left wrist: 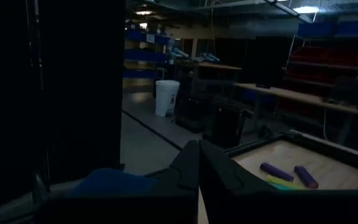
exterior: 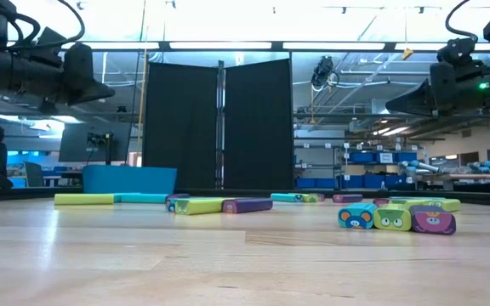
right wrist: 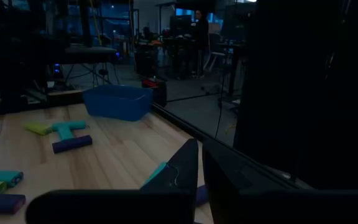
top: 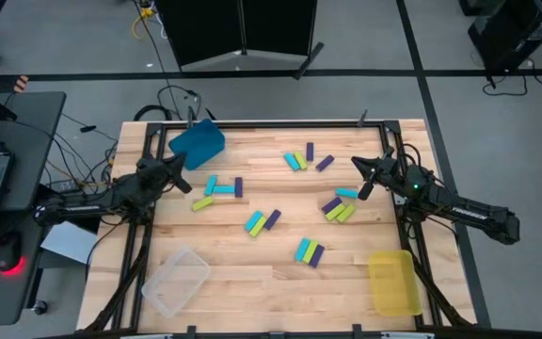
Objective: Sort blocks
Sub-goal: Put the green block into the blue bin
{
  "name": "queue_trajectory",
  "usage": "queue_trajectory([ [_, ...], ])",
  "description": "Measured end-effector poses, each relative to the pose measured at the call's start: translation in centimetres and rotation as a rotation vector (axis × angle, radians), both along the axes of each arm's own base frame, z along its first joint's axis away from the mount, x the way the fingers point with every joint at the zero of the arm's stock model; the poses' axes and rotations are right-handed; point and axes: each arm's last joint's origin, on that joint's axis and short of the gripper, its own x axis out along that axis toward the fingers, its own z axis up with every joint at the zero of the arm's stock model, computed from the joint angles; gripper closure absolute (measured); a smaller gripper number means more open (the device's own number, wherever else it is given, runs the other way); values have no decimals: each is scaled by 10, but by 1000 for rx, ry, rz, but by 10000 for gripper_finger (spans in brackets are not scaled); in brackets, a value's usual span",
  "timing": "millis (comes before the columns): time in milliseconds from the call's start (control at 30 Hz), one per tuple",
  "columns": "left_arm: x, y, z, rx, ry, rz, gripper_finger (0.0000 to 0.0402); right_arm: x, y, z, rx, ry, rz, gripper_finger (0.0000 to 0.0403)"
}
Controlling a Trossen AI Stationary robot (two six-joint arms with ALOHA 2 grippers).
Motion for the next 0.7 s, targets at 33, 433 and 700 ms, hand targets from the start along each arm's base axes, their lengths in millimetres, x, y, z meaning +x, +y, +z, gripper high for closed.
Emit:
queue_trajectory([
  [33, 0, 0, 0, 0, 1, 0, 389, 0, 0, 0, 0, 0, 0, 368],
  [433, 3, -3, 3, 7, -43, -172, 389, 0, 0, 0, 0, 0, 0, 368],
  [700, 8, -9, 25, 34, -49, -426, 389, 0, 0, 0, 0, 1, 0, 368],
])
